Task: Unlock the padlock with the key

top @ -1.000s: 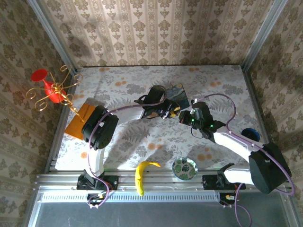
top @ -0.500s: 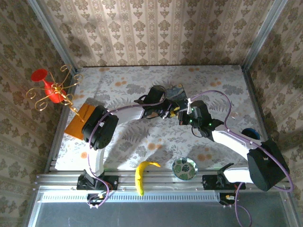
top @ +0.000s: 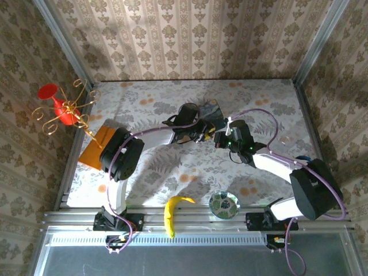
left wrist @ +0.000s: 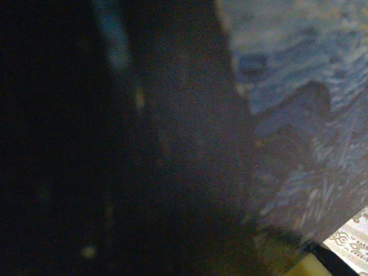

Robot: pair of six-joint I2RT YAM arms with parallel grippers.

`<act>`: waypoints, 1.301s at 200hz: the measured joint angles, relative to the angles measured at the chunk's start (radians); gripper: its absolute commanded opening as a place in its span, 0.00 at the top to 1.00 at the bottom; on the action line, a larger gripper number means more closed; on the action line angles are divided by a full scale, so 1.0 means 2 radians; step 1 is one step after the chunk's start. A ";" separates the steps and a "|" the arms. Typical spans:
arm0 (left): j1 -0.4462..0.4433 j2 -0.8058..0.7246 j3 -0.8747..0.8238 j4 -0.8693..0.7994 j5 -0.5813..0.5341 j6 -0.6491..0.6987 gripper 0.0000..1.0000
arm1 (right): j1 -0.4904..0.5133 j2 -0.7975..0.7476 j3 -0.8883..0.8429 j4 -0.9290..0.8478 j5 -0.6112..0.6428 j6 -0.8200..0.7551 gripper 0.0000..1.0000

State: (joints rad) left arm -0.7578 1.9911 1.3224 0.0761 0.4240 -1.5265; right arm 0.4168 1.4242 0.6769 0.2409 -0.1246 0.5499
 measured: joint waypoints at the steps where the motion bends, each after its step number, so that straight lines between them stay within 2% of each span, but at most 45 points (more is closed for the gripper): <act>1: 0.000 0.000 0.000 0.000 0.000 0.000 1.00 | 0.000 0.000 0.000 0.001 -0.002 0.001 1.00; 33: 0.005 0.001 0.000 0.004 -0.005 -0.002 1.00 | -0.025 0.023 -0.002 0.038 -0.053 0.050 1.00; 90: 0.008 0.005 -0.001 0.010 -0.027 -0.005 1.00 | -0.058 0.090 -0.043 0.209 -0.137 0.285 1.00; 143: 0.017 0.005 -0.012 0.021 -0.035 -0.013 1.00 | -0.060 0.193 -0.080 0.439 -0.149 0.506 1.00; 175: 0.017 0.005 -0.017 0.035 -0.035 -0.022 1.00 | -0.057 0.204 -0.089 0.484 -0.137 0.577 1.00; 204: 0.017 0.005 -0.022 0.059 -0.033 -0.032 0.74 | -0.056 0.208 -0.095 0.509 -0.116 0.624 1.00; 231: 0.020 0.005 -0.026 0.059 -0.033 -0.035 0.71 | -0.048 0.226 -0.097 0.531 -0.100 0.656 1.00; 246: 0.020 0.005 -0.027 0.057 -0.031 -0.034 0.53 | -0.044 0.233 -0.097 0.541 -0.092 0.667 1.00; 260: 0.011 0.005 -0.027 0.062 0.014 -0.037 0.39 | -0.042 0.243 -0.090 0.539 -0.076 0.674 1.00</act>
State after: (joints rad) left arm -0.7361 2.0003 1.2675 0.2001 0.4522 -1.6009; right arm 0.3325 1.9099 0.4969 1.3197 -0.2771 1.8980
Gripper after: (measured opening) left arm 0.509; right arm 0.046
